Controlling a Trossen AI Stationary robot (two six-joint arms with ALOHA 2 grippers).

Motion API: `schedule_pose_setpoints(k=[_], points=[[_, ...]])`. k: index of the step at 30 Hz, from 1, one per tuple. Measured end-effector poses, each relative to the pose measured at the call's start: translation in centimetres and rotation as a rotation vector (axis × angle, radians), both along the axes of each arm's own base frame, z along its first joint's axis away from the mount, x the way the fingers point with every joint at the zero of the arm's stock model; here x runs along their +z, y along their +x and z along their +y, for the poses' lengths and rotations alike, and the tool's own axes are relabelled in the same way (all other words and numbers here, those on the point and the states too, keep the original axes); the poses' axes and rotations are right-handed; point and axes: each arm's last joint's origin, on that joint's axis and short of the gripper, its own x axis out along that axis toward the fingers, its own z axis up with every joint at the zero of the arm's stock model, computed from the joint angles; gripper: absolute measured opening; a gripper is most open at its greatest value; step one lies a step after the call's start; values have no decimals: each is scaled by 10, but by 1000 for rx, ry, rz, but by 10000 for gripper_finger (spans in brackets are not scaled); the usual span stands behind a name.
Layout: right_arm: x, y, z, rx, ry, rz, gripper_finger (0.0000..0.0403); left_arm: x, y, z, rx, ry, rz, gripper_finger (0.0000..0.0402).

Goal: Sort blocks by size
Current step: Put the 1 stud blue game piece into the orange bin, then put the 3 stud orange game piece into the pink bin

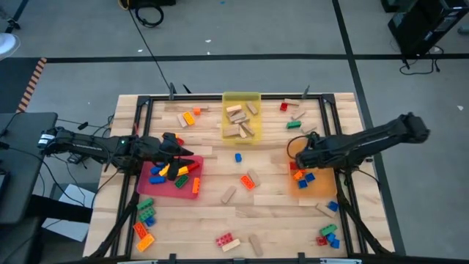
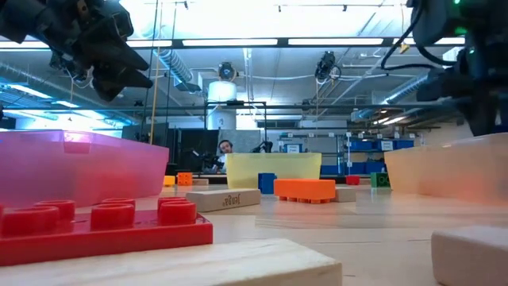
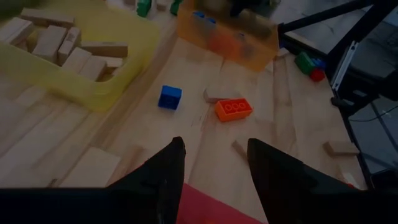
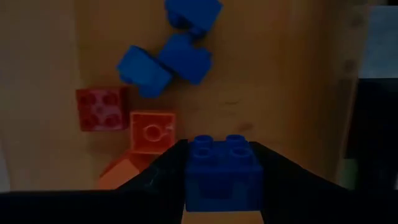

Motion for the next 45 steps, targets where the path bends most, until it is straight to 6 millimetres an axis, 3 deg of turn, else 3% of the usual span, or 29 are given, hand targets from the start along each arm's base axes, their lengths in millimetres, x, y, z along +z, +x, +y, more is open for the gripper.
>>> schedule_pose_setpoints(k=[12, 19, 23, 34, 40, 45], points=[[-23, 15, 2, 2, -31, 174, 218, 2, 1, 0, 7, -20, -23, 184], [-24, 15, 2, 16, -30, 181, 248, 2, 1, 0, 10, -28, -23, 184], [-14, 15, 3, 33, -20, 125, 256, 2, 1, 0, 10, -28, -22, 184], [36, 27, 21, 153, -154, -145, 242, 2, 1, 0, -1, 5, 56, 184], [34, 31, 26, 157, -190, -165, 237, 20, 17, -2, -9, 52, 251, 184], [29, 35, 30, 141, -194, -153, 240, 30, 50, -4, 82, 0, 412, 184]])
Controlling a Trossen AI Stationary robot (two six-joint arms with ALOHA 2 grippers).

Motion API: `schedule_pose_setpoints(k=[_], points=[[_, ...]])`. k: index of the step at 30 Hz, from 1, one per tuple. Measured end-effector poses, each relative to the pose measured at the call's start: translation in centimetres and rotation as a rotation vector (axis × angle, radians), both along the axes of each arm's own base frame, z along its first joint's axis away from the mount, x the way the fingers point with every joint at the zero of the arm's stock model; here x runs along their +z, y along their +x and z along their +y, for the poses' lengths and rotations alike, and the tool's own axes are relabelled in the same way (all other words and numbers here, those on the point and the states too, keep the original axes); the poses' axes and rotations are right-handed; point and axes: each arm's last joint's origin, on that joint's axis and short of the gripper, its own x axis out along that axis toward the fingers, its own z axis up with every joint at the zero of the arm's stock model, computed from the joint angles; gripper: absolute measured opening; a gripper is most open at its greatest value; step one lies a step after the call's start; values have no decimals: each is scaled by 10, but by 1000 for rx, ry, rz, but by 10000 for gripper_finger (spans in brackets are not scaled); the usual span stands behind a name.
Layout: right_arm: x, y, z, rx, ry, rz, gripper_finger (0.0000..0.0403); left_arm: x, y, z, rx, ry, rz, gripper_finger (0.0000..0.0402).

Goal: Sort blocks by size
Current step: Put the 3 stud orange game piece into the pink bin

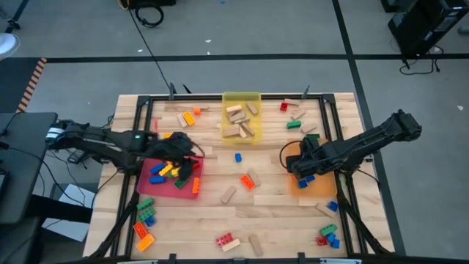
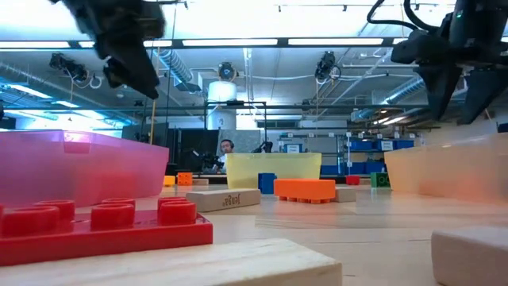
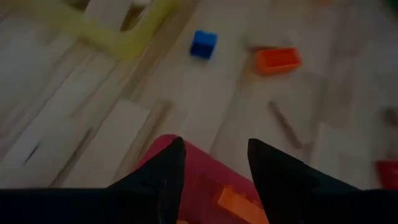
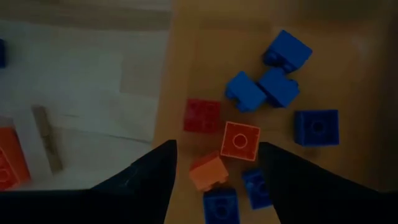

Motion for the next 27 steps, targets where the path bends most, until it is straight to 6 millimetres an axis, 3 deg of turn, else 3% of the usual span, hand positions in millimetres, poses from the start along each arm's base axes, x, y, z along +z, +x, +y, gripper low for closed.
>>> schedule_pose_setpoints(k=[5, 12, 21, 27], points=[[-4, 0, 5, 27, -10, 26, 236, 4, 43, -4, 34, 21, 126, 184], [-5, -1, 8, 91, -28, 56, 236, 6, 113, -11, -33, 108, 159, 184], [-4, -1, 8, 254, -52, 106, 235, -19, 191, -23, -554, 394, 216, 184], [-4, -1, 8, 330, -66, 126, 235, -50, 228, -31, -813, 396, 228, 184]])
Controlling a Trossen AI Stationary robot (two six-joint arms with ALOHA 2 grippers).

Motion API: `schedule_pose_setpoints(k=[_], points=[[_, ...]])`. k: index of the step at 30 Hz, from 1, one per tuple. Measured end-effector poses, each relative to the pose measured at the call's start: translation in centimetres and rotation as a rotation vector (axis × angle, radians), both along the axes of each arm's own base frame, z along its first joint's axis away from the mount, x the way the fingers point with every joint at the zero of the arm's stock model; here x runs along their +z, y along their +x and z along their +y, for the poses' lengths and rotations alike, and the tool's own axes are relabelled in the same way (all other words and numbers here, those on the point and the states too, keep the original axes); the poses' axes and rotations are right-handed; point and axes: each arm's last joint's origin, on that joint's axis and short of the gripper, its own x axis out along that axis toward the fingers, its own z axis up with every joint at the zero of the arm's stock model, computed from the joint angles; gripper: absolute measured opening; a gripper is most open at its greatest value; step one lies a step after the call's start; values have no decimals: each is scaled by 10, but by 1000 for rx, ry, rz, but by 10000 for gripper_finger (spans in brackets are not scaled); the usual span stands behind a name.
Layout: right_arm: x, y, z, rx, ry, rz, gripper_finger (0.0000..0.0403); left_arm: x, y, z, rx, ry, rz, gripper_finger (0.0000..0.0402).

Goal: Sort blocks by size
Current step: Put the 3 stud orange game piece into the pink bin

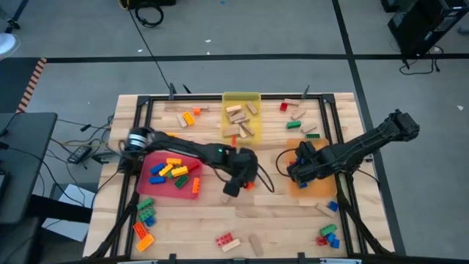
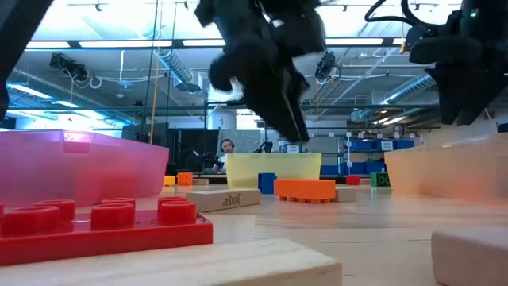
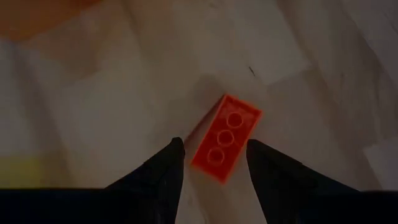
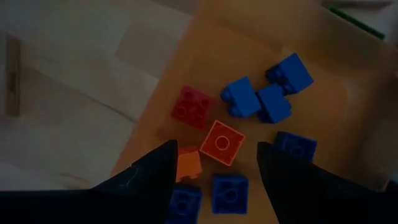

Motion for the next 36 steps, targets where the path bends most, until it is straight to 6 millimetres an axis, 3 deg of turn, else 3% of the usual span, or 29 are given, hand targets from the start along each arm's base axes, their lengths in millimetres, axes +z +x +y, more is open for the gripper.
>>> schedule_pose_setpoints(k=[8, 36], points=[[0, 0, 0, 100, -24, 26, 240, -22, 27, -3, -72, 10, 3, 184], [1, 2, -1, 158, -86, 18, 245, -56, 26, 2, -97, 10, 151, 172]])
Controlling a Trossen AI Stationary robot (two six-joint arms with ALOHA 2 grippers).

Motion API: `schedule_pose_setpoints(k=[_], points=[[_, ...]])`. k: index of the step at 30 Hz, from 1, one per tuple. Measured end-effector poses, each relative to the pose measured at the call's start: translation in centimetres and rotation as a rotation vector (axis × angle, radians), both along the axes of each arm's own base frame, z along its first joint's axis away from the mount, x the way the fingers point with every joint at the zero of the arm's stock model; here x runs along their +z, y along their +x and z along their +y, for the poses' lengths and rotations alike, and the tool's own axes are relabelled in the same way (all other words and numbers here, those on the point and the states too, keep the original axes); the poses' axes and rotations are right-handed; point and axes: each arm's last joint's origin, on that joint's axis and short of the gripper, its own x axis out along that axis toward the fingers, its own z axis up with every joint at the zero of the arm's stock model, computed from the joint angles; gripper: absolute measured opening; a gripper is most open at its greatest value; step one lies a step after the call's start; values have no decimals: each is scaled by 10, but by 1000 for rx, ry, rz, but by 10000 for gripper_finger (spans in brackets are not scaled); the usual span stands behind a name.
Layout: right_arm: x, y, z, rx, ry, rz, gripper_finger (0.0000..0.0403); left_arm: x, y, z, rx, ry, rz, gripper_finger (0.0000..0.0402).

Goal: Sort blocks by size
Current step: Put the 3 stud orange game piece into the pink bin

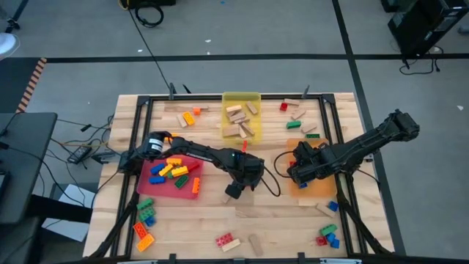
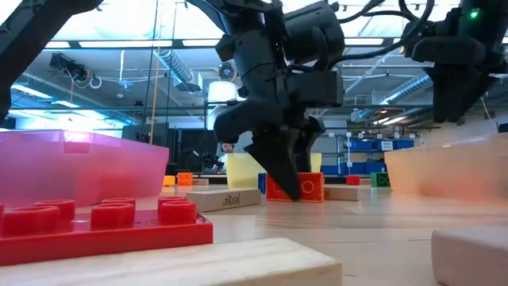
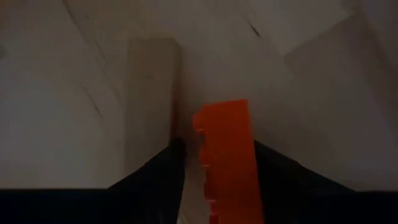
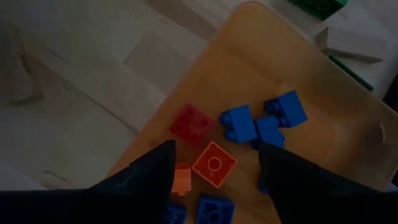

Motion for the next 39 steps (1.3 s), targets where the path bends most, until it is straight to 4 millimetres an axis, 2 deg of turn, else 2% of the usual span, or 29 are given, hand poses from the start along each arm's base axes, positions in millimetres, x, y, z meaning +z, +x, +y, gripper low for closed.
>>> schedule_pose_setpoints(k=[6, 12, 18, 22, 27, 30, 35, 39], points=[[0, 0, 0, 0, -2, -2, 250, -1, -1, -5, 63, 20, 11, 96], [0, 0, 0, 0, -9, -5, 247, 3, -2, -6, 160, -29, 27, 92], [0, 0, -1, 0, -19, -9, 250, 38, 4, -7, 186, -51, 40, 92], [0, 1, 0, 0, -16, -19, 252, 61, -1, -1, 198, -37, 113, 92], [0, 2, 0, 0, -13, -28, 254, 90, -25, 12, 246, 13, 197, 92], [0, 3, 0, 0, -11, -33, 253, 114, -51, 18, 299, 20, 193, 92], [0, 3, 1, 0, -8, -39, 251, 135, -104, 23, 460, 31, 103, 92], [0, 4, 1, -1, -6, -46, 255, 134, -153, 22, 623, -24, 12, 92]])
